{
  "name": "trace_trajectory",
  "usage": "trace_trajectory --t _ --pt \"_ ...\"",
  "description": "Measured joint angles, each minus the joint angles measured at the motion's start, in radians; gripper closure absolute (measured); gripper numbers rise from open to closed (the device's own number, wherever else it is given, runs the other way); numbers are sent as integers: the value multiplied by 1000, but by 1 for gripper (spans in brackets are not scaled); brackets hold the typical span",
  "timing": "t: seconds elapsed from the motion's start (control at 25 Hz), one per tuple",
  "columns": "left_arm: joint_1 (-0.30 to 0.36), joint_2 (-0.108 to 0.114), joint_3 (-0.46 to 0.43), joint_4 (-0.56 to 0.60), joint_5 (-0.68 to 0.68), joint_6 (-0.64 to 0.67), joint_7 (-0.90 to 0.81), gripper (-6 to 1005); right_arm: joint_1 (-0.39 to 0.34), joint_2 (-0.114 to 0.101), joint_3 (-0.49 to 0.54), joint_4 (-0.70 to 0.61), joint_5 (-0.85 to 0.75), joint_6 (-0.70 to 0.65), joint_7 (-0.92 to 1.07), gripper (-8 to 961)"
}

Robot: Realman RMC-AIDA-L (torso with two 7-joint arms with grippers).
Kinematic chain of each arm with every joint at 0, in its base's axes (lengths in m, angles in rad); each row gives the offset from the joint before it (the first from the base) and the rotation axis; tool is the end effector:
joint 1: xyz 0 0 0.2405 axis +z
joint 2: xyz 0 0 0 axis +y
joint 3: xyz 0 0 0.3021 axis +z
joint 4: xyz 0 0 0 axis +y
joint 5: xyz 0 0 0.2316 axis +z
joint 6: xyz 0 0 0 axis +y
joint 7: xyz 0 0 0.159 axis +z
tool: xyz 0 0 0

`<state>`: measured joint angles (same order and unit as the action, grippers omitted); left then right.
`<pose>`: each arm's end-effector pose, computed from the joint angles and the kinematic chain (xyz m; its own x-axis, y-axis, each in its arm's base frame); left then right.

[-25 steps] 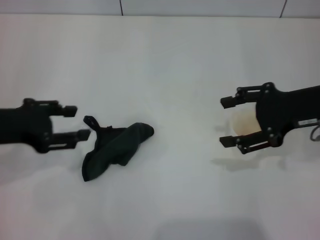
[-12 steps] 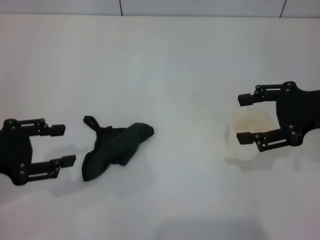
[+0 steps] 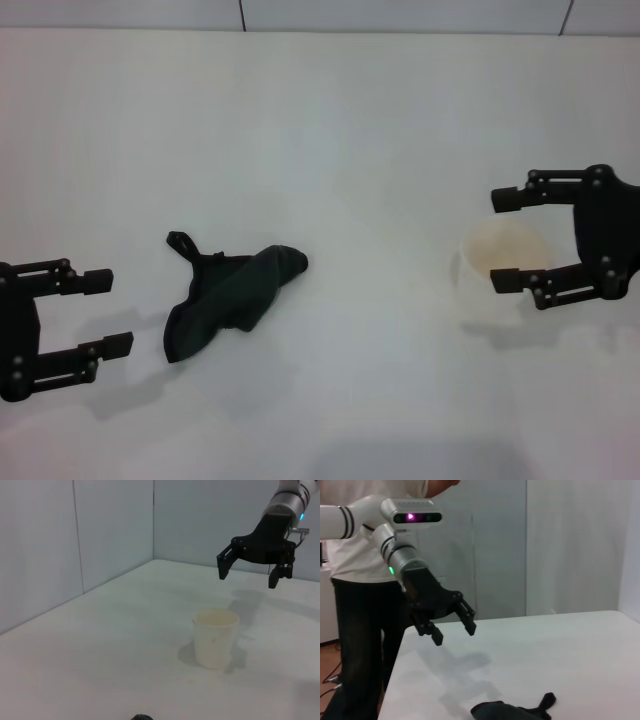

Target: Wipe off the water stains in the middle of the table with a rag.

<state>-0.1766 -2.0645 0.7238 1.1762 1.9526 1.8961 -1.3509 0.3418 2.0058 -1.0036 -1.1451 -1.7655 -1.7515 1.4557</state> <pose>-0.3393 0.2647 0.0542 0.9071 0.1782 0.3813 0.2827 -0.9292 -0.2382 0.2623 0.3352 0.0329 0.9108 -0.0437 -0.4105 -0.1184 -0.9803 -0.1583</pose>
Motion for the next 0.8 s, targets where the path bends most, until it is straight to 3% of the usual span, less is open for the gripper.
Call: trace_trajectory --t 0.8 --pt "-39 -9 6 3 26 -10 -16 347 -6 3 6 27 -71 43 44 125"
